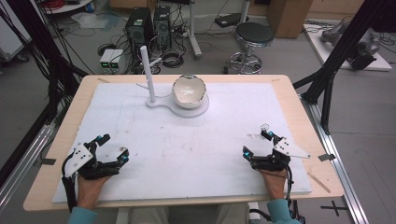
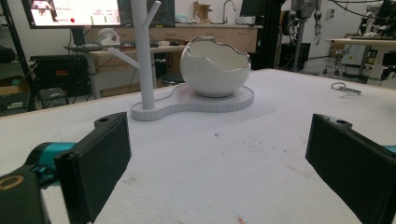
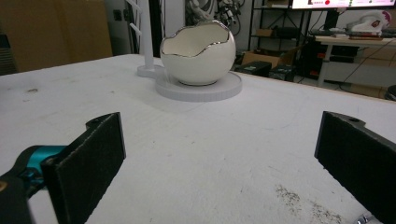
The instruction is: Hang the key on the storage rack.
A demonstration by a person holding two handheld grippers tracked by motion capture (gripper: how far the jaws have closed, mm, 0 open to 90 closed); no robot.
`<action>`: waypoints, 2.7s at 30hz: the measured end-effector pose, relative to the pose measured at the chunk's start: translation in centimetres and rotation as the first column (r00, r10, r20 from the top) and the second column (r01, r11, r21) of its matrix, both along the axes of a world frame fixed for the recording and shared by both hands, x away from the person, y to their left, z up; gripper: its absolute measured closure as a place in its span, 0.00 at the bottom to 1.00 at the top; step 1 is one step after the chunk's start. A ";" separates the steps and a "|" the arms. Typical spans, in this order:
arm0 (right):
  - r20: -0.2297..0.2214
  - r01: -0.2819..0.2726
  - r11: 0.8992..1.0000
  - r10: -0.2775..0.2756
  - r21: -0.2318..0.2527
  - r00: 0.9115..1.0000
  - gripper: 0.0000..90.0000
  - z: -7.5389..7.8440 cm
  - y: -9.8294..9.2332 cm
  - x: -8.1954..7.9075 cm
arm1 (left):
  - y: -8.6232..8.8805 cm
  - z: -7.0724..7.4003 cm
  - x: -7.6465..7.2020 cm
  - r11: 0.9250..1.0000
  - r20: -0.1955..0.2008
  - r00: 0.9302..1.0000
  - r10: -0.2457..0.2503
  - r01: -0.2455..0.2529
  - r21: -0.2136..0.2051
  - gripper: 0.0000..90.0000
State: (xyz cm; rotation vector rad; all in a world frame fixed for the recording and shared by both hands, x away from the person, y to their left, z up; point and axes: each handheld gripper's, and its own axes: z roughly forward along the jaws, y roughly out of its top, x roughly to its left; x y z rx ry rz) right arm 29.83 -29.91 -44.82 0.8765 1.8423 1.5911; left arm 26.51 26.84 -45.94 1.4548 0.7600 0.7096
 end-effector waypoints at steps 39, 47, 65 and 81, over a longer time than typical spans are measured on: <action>-0.244 -0.001 0.977 -0.052 -0.214 0.968 0.01 8.2 -3.4 6.5 | 0.1 0.0 0.1 1.000 -0.004 1.000 0.003 -0.003 -0.007 0.08; -0.401 -0.044 0.957 -0.078 -0.286 0.913 0.01 9.6 -4.7 9.7 | 0.1 0.0 0.1 1.000 -0.007 1.000 0.000 0.000 -0.004 0.08; -0.633 -0.090 0.927 -0.176 -0.365 0.754 0.01 8.1 -5.8 14.5 | 0.1 0.0 0.1 1.000 -0.005 1.000 -0.004 0.004 -0.001 0.08; -0.746 -0.151 0.916 -0.197 -0.371 0.637 0.05 5.2 -6.1 16.6 | 0.1 0.0 0.0 1.000 -0.004 1.000 -0.001 0.001 -0.001 0.08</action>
